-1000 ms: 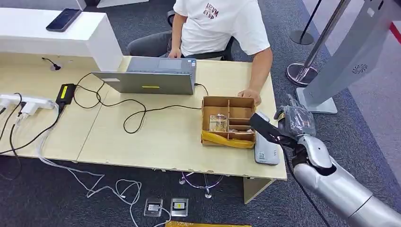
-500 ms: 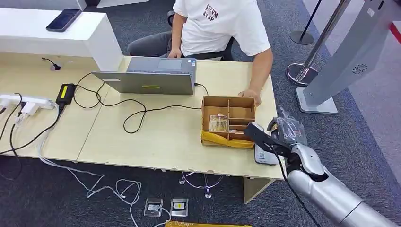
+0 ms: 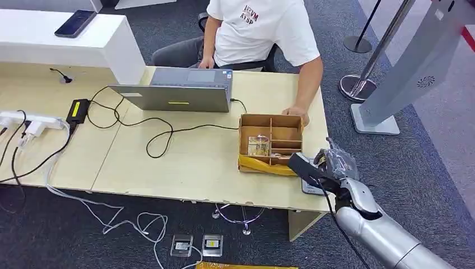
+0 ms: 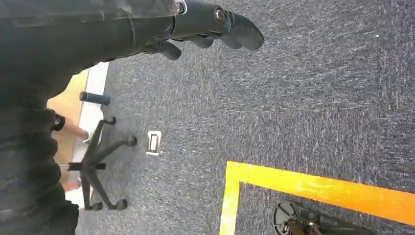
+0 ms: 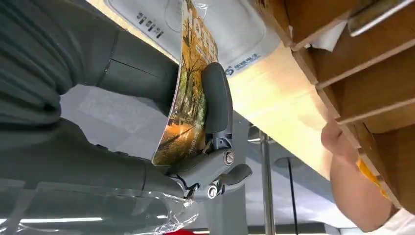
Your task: Pass the card to the sensor for recognition and then transmit it.
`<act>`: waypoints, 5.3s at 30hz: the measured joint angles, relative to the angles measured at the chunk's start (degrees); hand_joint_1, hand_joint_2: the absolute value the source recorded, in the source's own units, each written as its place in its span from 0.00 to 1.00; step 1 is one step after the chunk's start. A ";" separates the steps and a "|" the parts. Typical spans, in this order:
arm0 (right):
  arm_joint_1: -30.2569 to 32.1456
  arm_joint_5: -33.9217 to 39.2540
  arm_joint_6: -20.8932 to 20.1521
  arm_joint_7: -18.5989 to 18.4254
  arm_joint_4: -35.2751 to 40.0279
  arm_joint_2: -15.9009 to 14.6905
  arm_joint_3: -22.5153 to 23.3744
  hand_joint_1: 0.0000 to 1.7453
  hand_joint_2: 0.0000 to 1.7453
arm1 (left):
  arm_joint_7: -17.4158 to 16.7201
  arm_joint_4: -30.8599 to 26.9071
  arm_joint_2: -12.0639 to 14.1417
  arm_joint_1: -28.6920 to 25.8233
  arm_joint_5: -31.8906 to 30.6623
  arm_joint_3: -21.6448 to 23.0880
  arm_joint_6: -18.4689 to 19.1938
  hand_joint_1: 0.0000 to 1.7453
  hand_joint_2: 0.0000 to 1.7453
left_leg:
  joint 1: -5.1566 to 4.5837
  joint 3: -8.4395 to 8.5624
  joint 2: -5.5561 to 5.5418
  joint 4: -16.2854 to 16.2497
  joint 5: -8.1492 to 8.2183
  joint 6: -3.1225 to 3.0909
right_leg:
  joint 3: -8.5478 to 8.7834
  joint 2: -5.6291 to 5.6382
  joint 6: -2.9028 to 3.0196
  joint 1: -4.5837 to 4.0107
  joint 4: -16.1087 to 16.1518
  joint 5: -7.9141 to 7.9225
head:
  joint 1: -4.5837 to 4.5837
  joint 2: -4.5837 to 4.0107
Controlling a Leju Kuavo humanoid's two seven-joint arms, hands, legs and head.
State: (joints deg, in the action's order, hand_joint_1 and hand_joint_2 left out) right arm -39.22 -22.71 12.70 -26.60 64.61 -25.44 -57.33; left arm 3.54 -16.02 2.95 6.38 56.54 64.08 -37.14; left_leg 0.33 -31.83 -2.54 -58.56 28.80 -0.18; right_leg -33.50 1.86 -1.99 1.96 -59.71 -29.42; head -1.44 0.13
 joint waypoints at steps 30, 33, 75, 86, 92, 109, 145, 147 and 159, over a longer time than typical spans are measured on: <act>0.62 2.63 0.17 1.49 -3.74 2.30 -0.02 1.00 1.00 | 0.22 0.00 0.00 0.00 1.11 0.00 -0.02 0.00 1.00 | 0.00 0.06 0.06 0.00 0.00 0.00 | 0.02 0.12 0.00 0.00 0.00 0.01 | 0.00 -0.02; 0.69 2.89 0.22 1.57 -3.87 2.36 -0.02 1.00 1.00 | 0.20 0.00 0.00 0.00 1.14 0.00 -0.02 0.00 1.00 | 0.00 0.09 0.06 0.00 0.00 0.00 | 0.04 0.12 0.00 0.00 0.00 0.01 | -0.02 -0.02; -15.13 -6.44 -1.83 -4.70 6.16 -2.91 5.49 1.00 1.00 | 2.86 -0.02 -0.02 0.05 0.31 1.29 0.26 0.00 1.00 | 0.00 0.13 0.19 0.00 -0.01 0.00 | 0.10 0.20 0.08 0.00 -0.01 0.11 | -0.02 -0.02; -24.09 -11.06 -5.68 -3.34 1.94 1.58 2.32 1.00 1.00 | 2.53 -0.02 -0.09 0.44 -1.38 2.97 0.02 0.00 1.00 | 0.01 0.08 0.14 0.00 -0.02 0.00 | 0.08 0.18 0.08 -0.01 -0.02 0.11 | 0.00 -0.02; -26.67 -10.66 -5.22 -1.31 -4.59 5.72 0.72 1.00 1.00 | 2.19 -0.02 -0.11 0.59 -1.44 3.93 -0.20 0.00 1.00 | 0.01 0.10 0.16 0.00 -0.02 0.00 | 0.08 0.19 0.09 -0.02 -0.02 0.11 | 0.00 -0.02; -26.74 -8.74 -1.48 0.37 -15.48 10.10 -2.25 0.00 1.00 | 1.73 -0.09 -0.11 0.48 -1.33 5.29 -0.59 0.00 1.00 | 0.03 0.13 0.19 -0.01 -0.02 0.01 | 0.03 0.22 0.09 -0.04 -0.01 0.11 | -0.02 0.00; -4.13 -12.56 -12.20 4.39 13.05 3.93 2.08 0.00 1.00 | 1.86 -0.11 -0.09 0.43 1.81 5.33 -0.74 0.00 1.00 | 0.09 0.11 0.30 -0.01 0.01 0.05 | 0.03 0.24 0.11 -0.11 -0.01 0.12 | -0.02 -0.02; -4.13 -13.46 -12.57 4.11 12.59 4.29 1.58 0.00 1.00 | 1.79 -0.13 -0.07 0.43 2.01 5.33 -0.74 0.00 1.00 | 0.10 0.11 0.30 0.00 0.01 0.06 | 0.03 0.24 0.11 -0.11 0.00 0.12 | 0.00 0.00; -4.07 -15.08 -13.40 3.24 8.70 6.10 -1.38 0.00 1.00 | 1.79 -0.42 -0.07 0.43 2.93 5.33 -0.79 0.00 1.00 | 0.09 0.11 0.30 -0.01 0.01 0.06 | 0.03 0.23 0.11 -0.11 -0.01 0.12 | 0.00 -0.02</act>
State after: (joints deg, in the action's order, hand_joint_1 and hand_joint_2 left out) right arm -43.29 -37.79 -0.70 -23.37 73.31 -19.34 -58.71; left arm 5.33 -16.44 2.89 6.81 59.47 69.42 -37.92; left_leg 0.43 -31.72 -2.24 -58.57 28.80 -0.12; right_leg -33.47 2.10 -1.88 1.86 -59.72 -29.30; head -1.44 0.11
